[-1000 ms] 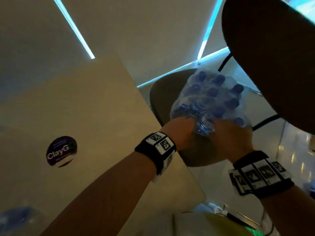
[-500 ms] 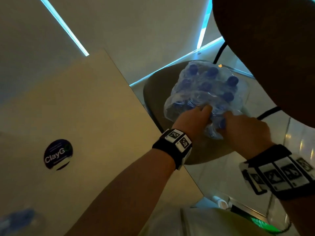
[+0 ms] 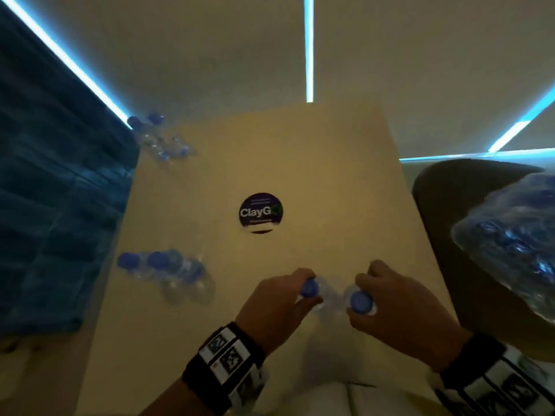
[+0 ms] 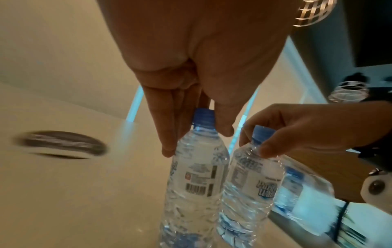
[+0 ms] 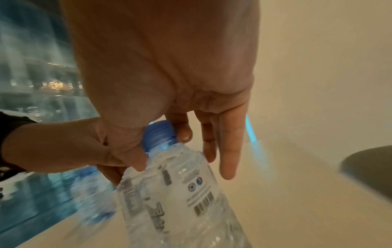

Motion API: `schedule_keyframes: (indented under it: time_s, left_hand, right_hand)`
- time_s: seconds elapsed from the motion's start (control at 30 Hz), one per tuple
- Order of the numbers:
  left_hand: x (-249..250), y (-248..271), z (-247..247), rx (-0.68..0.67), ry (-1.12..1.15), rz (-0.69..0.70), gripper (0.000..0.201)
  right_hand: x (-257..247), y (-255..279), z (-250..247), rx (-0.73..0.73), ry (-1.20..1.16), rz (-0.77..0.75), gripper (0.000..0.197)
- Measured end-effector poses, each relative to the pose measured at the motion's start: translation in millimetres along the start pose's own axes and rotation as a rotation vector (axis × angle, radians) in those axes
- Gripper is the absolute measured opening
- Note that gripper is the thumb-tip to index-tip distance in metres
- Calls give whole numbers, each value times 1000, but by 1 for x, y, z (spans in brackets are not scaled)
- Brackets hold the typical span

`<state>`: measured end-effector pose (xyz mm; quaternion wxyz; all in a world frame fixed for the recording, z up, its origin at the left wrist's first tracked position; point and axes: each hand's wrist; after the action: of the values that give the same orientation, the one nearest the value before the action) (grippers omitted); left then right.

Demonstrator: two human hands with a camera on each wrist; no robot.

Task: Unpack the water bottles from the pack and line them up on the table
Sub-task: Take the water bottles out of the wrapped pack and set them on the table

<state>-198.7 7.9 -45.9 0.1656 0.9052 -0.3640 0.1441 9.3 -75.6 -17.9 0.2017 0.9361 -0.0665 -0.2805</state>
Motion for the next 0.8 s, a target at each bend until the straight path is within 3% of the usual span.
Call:
schedule_keyframes:
  time_s: [0.17, 0.37, 0.57, 0.8]
  left_hand:
    - [-117, 101, -27, 131, 32, -255, 35]
    - [-209, 154, -44, 215, 53, -408, 39]
    - [-245, 159, -47, 288, 136, -472, 37]
    - [-248, 157, -58, 278, 53, -518, 37]
  right_hand:
    - [-106, -68, 58, -162, -14, -258, 31]
    - [-204, -121, 114, -161, -103, -352, 36]
    - [-246, -143, 144, -51, -129, -401, 40]
    - [-251, -145, 149, -57, -201, -382, 46]
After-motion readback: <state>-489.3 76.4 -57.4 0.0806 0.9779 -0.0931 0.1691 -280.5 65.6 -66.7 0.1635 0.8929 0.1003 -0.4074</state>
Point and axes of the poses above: each hand's wrist, its own y-axis away from the middle knuckle, its own z-axis out of the palm, x = y × z, and after that the axes turned 12 degrees about -y, right-handed
